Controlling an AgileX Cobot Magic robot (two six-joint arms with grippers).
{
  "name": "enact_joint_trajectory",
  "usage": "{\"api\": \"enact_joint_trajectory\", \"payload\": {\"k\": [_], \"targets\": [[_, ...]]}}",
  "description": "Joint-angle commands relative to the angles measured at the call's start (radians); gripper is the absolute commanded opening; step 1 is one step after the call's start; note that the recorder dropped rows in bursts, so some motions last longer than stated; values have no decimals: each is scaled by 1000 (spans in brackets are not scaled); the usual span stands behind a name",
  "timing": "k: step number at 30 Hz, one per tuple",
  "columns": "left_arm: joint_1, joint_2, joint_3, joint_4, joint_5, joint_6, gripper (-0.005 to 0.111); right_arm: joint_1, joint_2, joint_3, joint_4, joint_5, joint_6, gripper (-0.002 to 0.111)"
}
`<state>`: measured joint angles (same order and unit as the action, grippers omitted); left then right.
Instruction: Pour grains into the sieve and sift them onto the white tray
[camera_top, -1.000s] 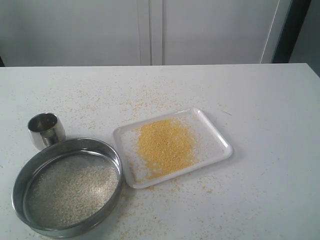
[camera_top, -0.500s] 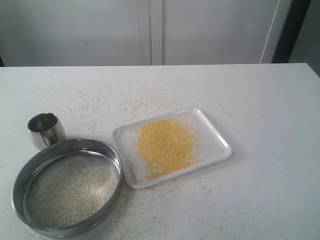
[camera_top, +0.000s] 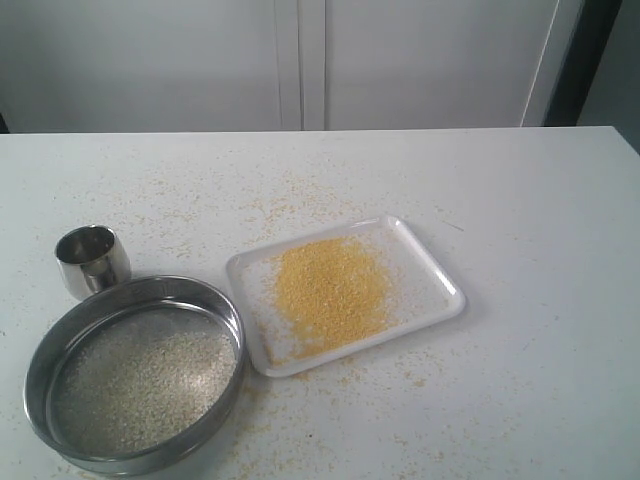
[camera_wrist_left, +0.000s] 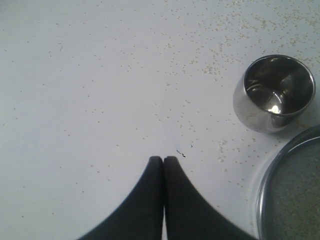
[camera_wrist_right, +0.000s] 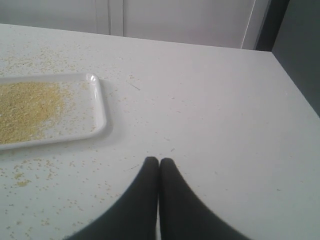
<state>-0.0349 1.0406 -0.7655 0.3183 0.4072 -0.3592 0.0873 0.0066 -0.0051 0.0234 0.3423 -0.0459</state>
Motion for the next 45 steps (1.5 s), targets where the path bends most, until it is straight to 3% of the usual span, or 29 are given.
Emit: {"api": "enact_joint_trajectory", "payload": {"k": [1, 24, 34, 45], "targets": [[2, -7, 8, 5, 4, -3, 1, -8, -7, 5, -1, -1, 6, 0], [2, -60, 8, 2, 4, -3, 1, -8, -7, 5, -1, -1, 6, 0], [0, -244, 158, -35, -155, 106, 1, -8, -7, 5, -1, -1, 6, 0], [0, -539, 262, -153, -168, 252, 1, -8, -7, 5, -1, -1, 6, 0]]}}
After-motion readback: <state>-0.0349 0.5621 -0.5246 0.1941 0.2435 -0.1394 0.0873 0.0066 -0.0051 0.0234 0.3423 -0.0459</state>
